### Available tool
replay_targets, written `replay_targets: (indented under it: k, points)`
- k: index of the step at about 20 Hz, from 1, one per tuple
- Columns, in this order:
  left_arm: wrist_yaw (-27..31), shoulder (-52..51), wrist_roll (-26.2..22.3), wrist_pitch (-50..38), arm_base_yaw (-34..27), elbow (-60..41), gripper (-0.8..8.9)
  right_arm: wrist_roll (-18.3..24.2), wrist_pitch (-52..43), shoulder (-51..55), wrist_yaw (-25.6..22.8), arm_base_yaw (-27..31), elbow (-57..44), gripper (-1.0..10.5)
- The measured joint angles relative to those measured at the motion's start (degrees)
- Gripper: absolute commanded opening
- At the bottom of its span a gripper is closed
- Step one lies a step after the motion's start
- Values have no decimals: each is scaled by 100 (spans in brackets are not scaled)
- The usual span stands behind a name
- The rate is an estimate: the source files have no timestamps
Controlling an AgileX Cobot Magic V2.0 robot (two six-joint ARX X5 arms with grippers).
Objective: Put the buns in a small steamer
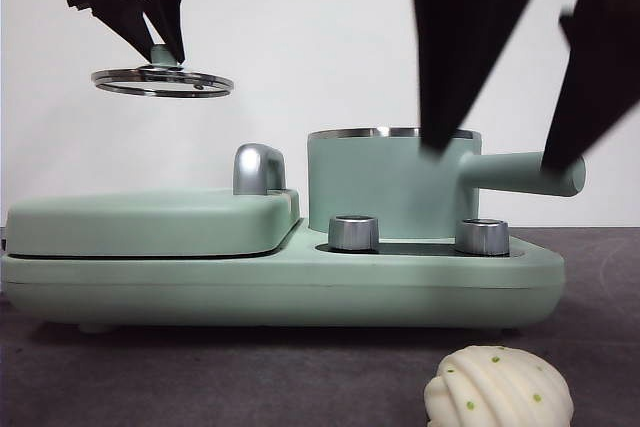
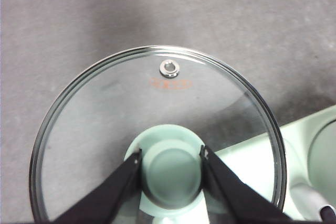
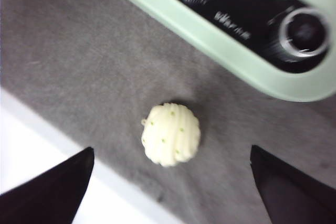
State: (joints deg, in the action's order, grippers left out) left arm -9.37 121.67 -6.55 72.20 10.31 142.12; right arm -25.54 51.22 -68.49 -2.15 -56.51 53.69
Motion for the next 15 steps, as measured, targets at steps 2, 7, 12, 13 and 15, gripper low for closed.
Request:
replay_targets:
  k: [2,7,12,13,15]
  points:
    - [0,0,0,0,37,0,55,-175,-398,0,0,-11,-527,474]
    - [2,0,0,0,46,0,55,-455,-1226,0,243,-7,-1388,473]
    - [0,0,0,0,46,0,55,-485,-1563,-61,240,-7,-1488,473]
    - [0,0,0,-2,46,0,55,-485,-1670,-138,262,-7,-1488,473]
    - [0,0,0,0,46,0,55,-485,-1803,-367,365,-7,-1488,472]
